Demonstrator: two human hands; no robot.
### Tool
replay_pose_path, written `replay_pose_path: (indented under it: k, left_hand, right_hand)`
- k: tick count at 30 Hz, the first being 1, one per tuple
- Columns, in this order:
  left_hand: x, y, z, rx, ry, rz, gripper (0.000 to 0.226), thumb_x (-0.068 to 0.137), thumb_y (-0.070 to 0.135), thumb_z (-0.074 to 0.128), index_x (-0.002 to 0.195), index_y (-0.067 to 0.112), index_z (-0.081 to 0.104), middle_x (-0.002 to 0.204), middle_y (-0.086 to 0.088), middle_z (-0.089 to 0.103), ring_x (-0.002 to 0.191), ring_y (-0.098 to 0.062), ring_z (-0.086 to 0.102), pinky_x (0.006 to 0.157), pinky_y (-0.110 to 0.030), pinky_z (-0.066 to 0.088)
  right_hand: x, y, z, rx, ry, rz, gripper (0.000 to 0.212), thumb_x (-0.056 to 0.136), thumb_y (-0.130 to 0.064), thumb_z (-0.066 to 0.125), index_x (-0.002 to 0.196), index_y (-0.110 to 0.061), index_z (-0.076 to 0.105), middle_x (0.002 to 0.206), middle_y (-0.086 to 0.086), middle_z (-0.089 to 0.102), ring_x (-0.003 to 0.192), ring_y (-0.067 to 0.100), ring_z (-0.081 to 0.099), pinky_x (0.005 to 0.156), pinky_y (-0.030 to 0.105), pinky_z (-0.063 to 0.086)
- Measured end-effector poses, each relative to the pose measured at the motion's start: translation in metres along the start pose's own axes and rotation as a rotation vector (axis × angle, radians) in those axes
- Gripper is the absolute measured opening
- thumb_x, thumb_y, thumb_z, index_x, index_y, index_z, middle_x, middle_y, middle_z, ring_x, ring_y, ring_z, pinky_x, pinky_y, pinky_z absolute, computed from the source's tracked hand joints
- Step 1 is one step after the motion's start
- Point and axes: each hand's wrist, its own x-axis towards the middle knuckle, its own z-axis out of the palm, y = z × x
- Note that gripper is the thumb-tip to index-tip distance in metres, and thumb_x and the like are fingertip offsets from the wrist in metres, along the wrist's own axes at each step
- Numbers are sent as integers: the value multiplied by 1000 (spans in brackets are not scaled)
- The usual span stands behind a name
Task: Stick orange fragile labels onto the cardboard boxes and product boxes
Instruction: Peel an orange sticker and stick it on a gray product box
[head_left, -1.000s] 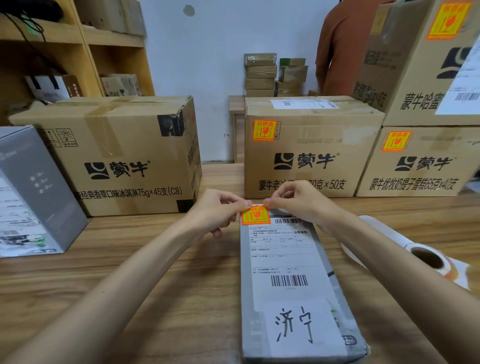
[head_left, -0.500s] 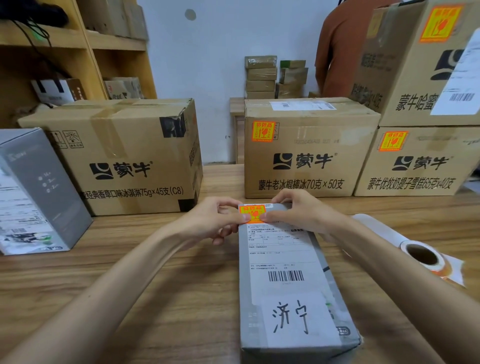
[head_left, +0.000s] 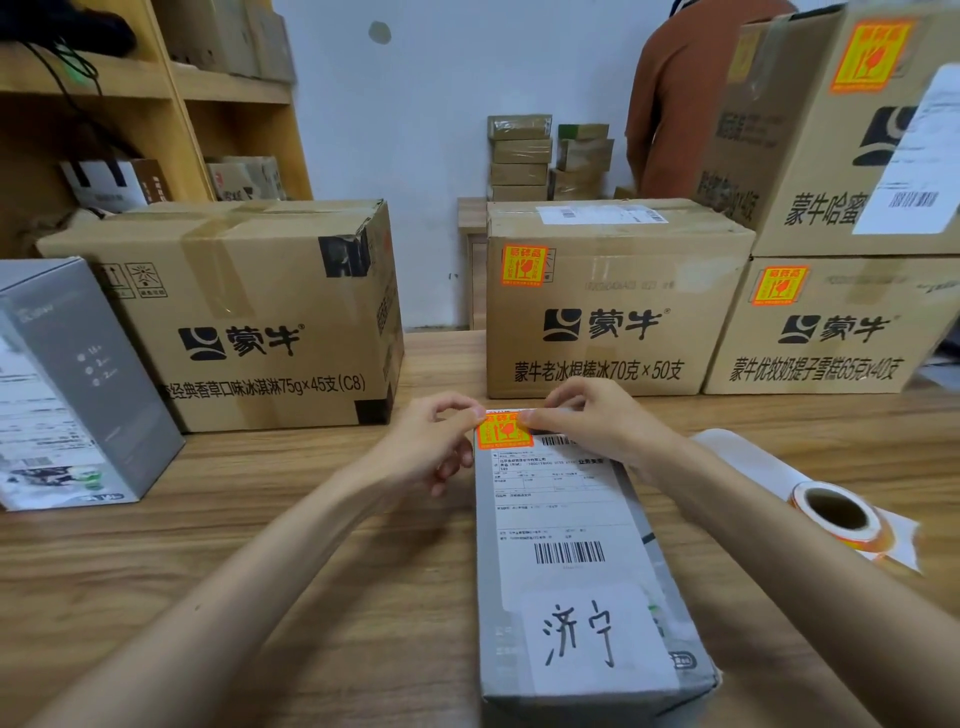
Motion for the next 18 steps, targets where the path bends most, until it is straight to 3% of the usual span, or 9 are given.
replay_pose_path:
  k: [2,3,6,8,10,11,14,16,18]
  left_hand:
    - [-4,-6,-3,6,4,-42,32,102,42,56,114,16,69,76,-10,62,49,-14,49,39,-24,41]
    - [-7,-9,-4,39,-12,-67,42,100,50,55,114,13,70,84,-12,62,53,-14,52,40,-25,43]
    - [-15,-14,2,139,-87,-99,59,99,62,45,118,12,70,103,-9,63,69,-14,55,50,-25,49]
    - [-17,-14,4,187,-73,-53,60,98,67,40,122,23,71,116,-4,69,86,-11,63,74,-27,56]
    - [-21,-9,4,137,-57,-8,58,94,75,39,131,38,66,124,1,70,107,-12,67,100,-40,53]
    - [-23,-3,5,81,-56,17,55,94,75,40,136,45,60,126,3,70,112,-14,67,103,-43,52]
    - [-32,22,5,-102,-30,142,45,98,62,44,142,53,49,124,7,72,109,-17,70,89,-38,58]
    - [-34,38,1,-129,31,260,54,91,67,52,144,54,45,133,10,67,118,-17,66,94,-42,57]
    - [-37,54,-3,-132,92,363,64,85,68,60,146,53,44,134,18,63,122,-4,62,101,-44,54]
  right_hand:
    - [-14,-1,-10,-133,37,4,71,78,-60,74,131,-17,54,123,-3,56,116,21,57,92,37,49]
    - [-19,1,-14,-202,46,6,78,77,-66,71,134,-16,50,126,-2,54,117,20,55,89,36,47]
    - [-32,3,-19,-365,-6,20,69,71,-76,68,108,-21,51,107,-6,61,93,11,58,65,31,44]
    - [-36,3,-21,-343,-14,-3,62,70,-72,73,103,-24,53,100,-6,64,87,10,61,61,29,45]
    - [-38,-1,-25,-193,24,-51,59,70,-63,79,107,-24,56,103,-6,68,90,12,66,71,32,55]
    - [-38,-4,-28,-109,47,-70,58,71,-59,80,109,-24,55,105,-5,69,91,13,68,77,36,59]
    - [-39,-15,-37,7,139,-182,68,71,-53,83,126,-30,50,117,-6,65,100,13,66,89,40,57]
    - [-41,-25,-44,46,208,-288,84,73,-47,83,144,-28,42,117,-14,57,101,2,60,85,24,53]
    - [-43,-33,-50,77,227,-382,89,77,-41,83,151,-29,34,119,-17,54,98,-8,56,76,8,47]
